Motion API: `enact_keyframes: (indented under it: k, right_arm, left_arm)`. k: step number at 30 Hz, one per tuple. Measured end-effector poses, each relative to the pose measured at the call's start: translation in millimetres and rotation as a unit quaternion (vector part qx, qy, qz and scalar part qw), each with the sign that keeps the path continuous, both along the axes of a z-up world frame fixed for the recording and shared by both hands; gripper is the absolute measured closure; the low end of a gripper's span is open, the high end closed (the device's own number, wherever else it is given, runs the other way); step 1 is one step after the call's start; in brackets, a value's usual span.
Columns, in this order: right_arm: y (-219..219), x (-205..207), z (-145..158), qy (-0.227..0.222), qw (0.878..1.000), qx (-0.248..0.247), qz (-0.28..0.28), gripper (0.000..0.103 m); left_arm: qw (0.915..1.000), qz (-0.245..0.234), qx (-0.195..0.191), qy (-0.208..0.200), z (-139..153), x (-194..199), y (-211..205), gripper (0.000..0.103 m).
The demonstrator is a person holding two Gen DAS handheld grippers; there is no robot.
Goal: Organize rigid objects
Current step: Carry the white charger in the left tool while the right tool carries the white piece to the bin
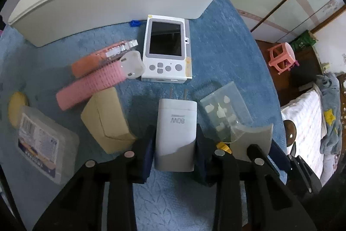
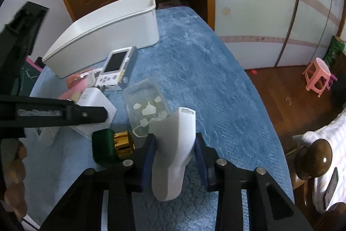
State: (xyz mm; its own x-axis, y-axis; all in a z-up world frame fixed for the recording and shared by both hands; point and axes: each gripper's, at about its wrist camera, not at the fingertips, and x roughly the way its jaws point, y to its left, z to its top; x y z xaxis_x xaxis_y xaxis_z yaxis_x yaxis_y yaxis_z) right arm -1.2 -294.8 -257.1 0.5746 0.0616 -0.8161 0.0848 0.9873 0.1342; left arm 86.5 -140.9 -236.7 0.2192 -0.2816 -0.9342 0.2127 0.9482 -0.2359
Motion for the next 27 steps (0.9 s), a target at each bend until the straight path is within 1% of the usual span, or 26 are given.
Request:
enact_keyframes:
  k: [2,3,5,9,12,14,16,18,21,22,23,25,27]
  right_arm:
    - [2,-1,5,0.000,1.000,0.009,0.010,0.080]
    - [3,-1,9,0.001,1.000,0.009,0.013,0.081]
    - [5,-1,16,0.006,1.000,0.008,0.018,0.082]
    - [4,1,47,0.000,0.999,0.034,0.023,0.082]
    - [9,14,81,-0.022,0.998,0.041,0.034,0.082]
    - [14,29,104,-0.041,0.997,0.041,0.041,0.082]
    - [21,53,128,-0.057,0.996,0.049,0.051,0.082]
    - [28,79,145,-0.066,0.995,0.052,0.054,0.082]
    - [42,129,158,-0.078,0.995,0.048,0.050,0.082]
    - [46,146,158,-0.074,0.995,0.051,0.047,0.082]
    - [50,163,155,-0.068,0.995,0.056,0.042,0.082]
    - [58,198,143,-0.051,0.996,0.063,0.032,0.082]
    - [64,227,126,-0.036,0.998,0.054,0.019,0.082]
  left_arm:
    - [1.0000,0.006,-0.006,-0.001,8,-3,4,0.067]
    - [0.9999,0.008,-0.011,-0.003,13,-5,6,0.068]
    - [0.9997,0.007,-0.012,-0.019,33,-9,12,0.068]
    - [0.9985,0.003,-0.016,-0.052,82,-5,23,0.068]
    - [0.9962,0.005,-0.009,-0.086,119,14,33,0.067]
    - [0.9945,0.008,-0.003,-0.105,136,34,38,0.067]
    - [0.9924,0.011,0.012,-0.122,148,61,40,0.067]
    - [0.9914,0.012,0.021,-0.128,152,92,44,0.067]
    - [0.9928,0.023,0.027,-0.114,138,139,49,0.067]
    - [0.9927,0.027,0.033,-0.113,130,156,50,0.067]
    - [0.9925,0.030,0.038,-0.112,126,164,49,0.067]
    - [0.9914,0.034,0.050,-0.116,110,186,50,0.067]
    - [0.9912,0.036,0.054,-0.115,99,197,51,0.067]
